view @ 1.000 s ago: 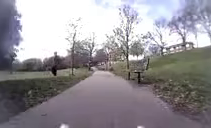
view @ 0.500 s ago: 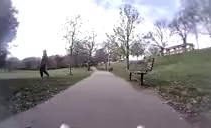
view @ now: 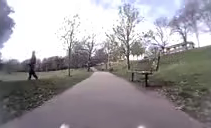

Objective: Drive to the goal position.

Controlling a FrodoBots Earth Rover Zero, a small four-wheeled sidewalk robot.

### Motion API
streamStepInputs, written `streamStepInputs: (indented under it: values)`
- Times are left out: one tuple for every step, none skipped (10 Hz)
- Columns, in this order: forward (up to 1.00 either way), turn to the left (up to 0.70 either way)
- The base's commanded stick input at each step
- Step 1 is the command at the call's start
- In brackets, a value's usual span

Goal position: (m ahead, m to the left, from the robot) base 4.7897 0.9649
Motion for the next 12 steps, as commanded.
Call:
streamStepInputs:
  values:
    - [0.85,0.01]
    - [0.85,0.01]
    - [0.85,0.01]
    - [0.85,0.01]
    - [0.85,0.01]
    - [0.85,0.01]
    - [0.85,0.01]
    - [0.85,0.01]
    - [0.85,0.01]
    - [0.85,0.01]
    - [0.85,0.01]
    - [0.85,0.01]
